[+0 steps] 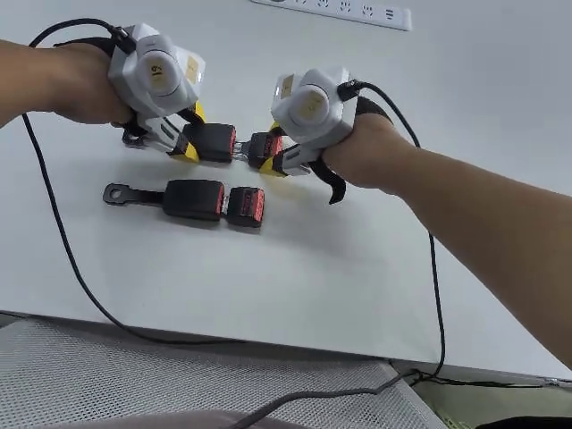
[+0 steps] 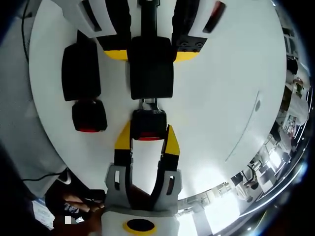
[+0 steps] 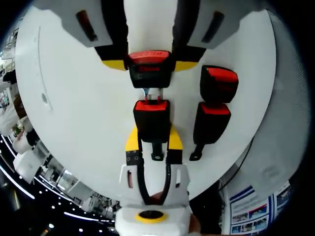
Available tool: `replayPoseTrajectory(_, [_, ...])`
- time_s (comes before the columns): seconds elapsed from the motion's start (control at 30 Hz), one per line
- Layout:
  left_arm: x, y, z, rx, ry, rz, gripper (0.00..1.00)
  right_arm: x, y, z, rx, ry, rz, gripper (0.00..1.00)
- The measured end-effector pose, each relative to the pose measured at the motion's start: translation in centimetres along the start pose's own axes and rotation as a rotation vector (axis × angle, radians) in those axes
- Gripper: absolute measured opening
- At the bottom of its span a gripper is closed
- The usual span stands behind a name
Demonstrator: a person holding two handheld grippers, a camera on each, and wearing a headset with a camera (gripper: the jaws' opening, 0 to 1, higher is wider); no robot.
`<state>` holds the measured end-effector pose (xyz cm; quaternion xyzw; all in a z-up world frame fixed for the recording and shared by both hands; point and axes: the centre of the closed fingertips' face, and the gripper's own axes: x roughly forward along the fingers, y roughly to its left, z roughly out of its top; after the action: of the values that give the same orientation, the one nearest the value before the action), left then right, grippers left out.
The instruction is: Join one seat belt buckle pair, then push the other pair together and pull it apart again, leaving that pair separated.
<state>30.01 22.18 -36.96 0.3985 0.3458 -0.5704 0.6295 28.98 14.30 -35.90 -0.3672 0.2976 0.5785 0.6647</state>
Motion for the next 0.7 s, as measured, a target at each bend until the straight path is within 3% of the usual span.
replayPoseTrajectory(0.23, [0.0,-0.1,0.1,0.009,-0.016,-0.003,0.31,0.0,-0.1,0.0,0.023,-0.038,0.03,0.32])
replayPoseTrajectory(0.6, [-0.1,-0.3,0.4,-0.001,-0.041,-0.008,0.31,0.8,-0.1,0.9,0.054,-0.079,0.034,0.31])
replayPoseTrajectory(0.7, [-0.1,-0.4,0.4,0.013,-0.031,-0.001,0.3,1.4,0.0,1.4,0.048,-0.054,0.027,0.31])
